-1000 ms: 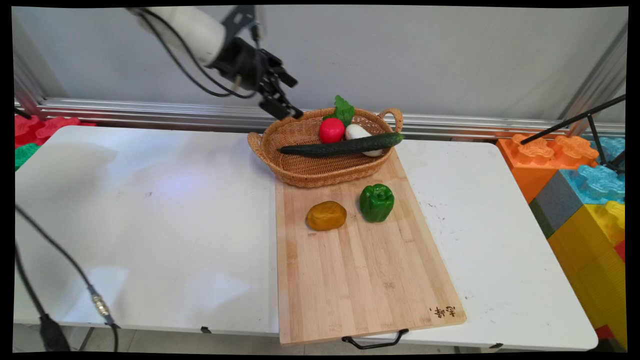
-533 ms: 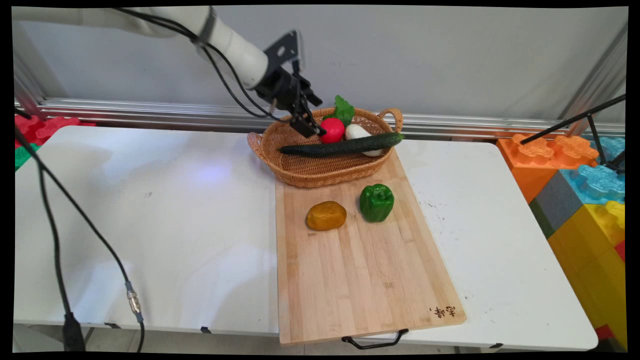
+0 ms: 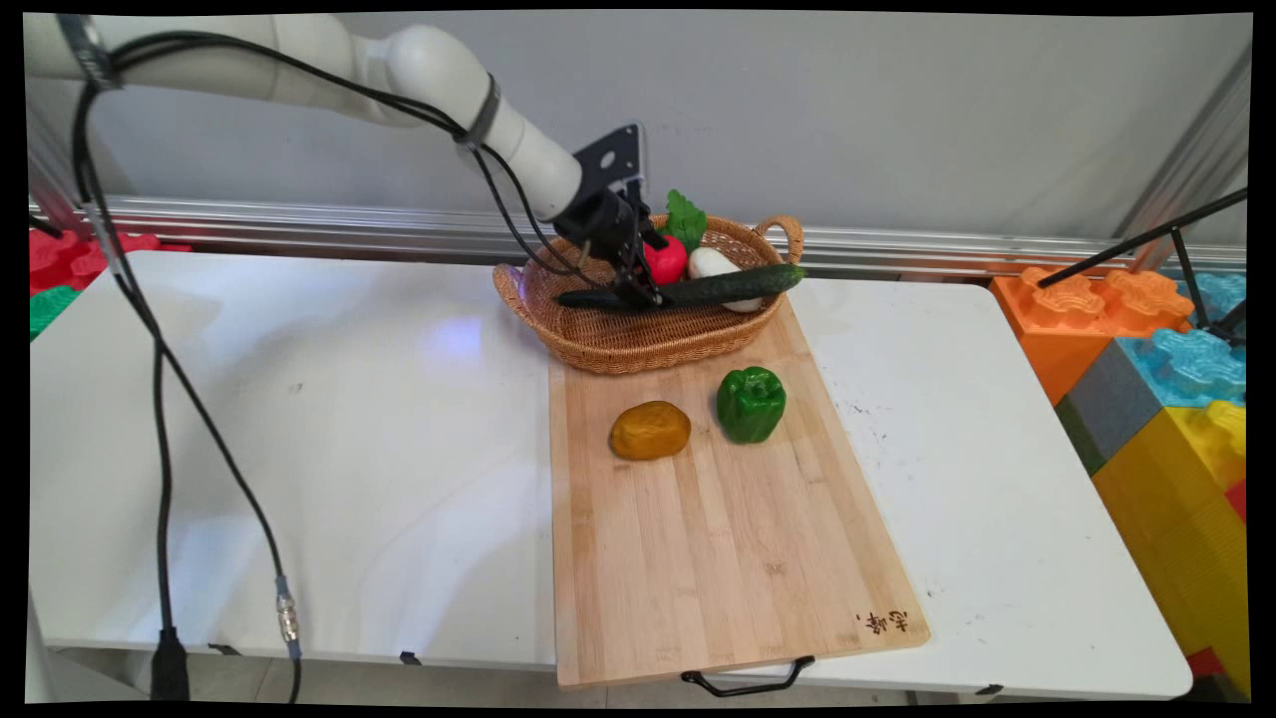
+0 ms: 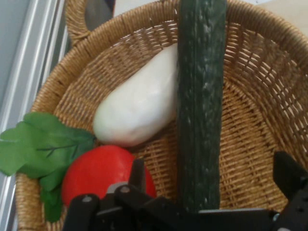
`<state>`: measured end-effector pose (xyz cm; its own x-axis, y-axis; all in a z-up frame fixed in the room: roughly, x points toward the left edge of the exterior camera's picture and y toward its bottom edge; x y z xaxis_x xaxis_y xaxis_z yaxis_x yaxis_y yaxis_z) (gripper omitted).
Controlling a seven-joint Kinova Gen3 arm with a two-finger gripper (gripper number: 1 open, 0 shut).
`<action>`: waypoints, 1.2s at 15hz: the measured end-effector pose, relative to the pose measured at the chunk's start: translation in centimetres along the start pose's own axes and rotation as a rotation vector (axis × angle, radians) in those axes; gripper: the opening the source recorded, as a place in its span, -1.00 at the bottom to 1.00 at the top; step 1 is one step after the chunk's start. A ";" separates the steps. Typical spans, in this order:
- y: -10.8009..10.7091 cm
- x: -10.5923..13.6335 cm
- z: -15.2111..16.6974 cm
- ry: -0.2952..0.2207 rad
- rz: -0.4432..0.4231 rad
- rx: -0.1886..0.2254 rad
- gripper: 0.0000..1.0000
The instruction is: Pick up the cucumber from the vegetable basket
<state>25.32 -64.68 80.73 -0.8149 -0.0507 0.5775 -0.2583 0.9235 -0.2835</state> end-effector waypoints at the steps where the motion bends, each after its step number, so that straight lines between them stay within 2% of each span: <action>1: 0.1 0.0 0.8 -0.003 0.004 -0.005 1.00; 8: 0.1 0.2 4.2 -0.001 0.010 -0.003 1.00; 14: 0.1 0.3 5.8 -0.003 0.008 0.000 1.00; 15: 0.1 0.3 6.0 -0.004 0.009 0.000 -1.00; 18: 0.1 0.2 6.3 -0.007 0.015 0.005 -1.00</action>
<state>21.86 -66.98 76.05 -0.8222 -0.0394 0.5678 -0.2485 0.9224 -0.2958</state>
